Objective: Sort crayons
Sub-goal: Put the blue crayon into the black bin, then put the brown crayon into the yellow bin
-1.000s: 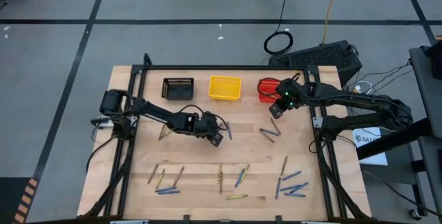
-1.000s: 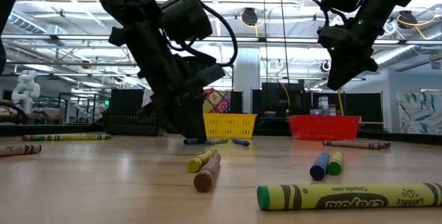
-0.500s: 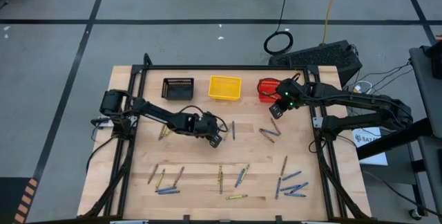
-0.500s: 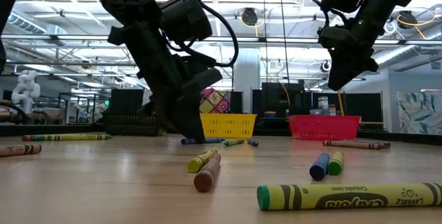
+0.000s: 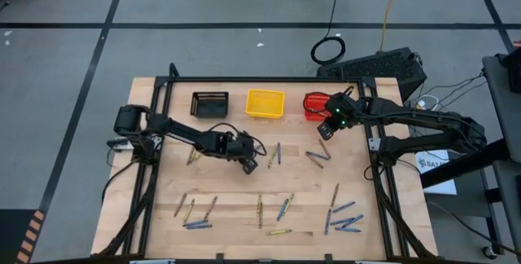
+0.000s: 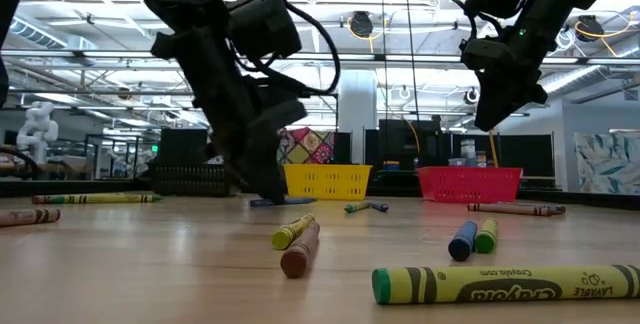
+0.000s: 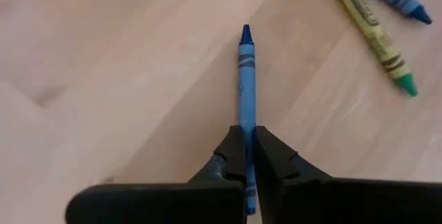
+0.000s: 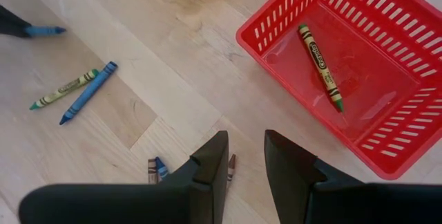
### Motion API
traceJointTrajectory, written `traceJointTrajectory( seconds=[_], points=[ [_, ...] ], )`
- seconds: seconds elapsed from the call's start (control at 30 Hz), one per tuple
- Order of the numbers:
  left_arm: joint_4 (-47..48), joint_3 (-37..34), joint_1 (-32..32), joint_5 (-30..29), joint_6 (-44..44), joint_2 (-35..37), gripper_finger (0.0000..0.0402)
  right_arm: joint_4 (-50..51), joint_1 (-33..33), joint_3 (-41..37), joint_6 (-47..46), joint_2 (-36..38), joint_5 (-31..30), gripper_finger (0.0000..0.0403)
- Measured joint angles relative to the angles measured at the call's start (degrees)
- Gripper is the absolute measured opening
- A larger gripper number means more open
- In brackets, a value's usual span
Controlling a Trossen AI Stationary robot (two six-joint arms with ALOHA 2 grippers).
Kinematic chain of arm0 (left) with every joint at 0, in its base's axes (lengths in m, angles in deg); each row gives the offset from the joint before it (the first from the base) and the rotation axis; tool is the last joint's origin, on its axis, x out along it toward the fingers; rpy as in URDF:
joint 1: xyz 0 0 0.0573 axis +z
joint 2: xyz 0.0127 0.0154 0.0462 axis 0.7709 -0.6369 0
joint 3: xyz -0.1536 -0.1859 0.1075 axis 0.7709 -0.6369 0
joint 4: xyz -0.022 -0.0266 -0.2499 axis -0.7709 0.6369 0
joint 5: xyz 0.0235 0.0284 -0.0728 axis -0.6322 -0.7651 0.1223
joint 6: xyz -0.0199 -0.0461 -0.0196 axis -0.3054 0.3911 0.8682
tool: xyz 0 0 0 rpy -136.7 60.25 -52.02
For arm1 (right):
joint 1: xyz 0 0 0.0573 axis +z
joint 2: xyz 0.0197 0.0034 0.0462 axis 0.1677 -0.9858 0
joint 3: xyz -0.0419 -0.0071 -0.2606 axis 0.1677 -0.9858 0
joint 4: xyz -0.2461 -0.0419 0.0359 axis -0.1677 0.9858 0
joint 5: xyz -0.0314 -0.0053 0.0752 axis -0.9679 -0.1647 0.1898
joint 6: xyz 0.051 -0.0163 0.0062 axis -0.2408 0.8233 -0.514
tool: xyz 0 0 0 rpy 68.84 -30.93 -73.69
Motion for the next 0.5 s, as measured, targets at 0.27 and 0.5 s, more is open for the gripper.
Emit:
traceJointTrajectory(
  seconds=[0.27, 0.5],
  points=[
    [-1.32, 0.23, 2.61, -0.33, -5.87, 4.84, 0.0003, -0.02, 0.01, -0.02, -0.81, -0.02, -0.11, 0.0082],
    [-2.11, 0.3, 7.77, -0.51, -10.15, 7.62, 0.0003, -0.02, 0.0, -0.02, -1.03, -0.02, -0.13, 0.0082]
  ],
)
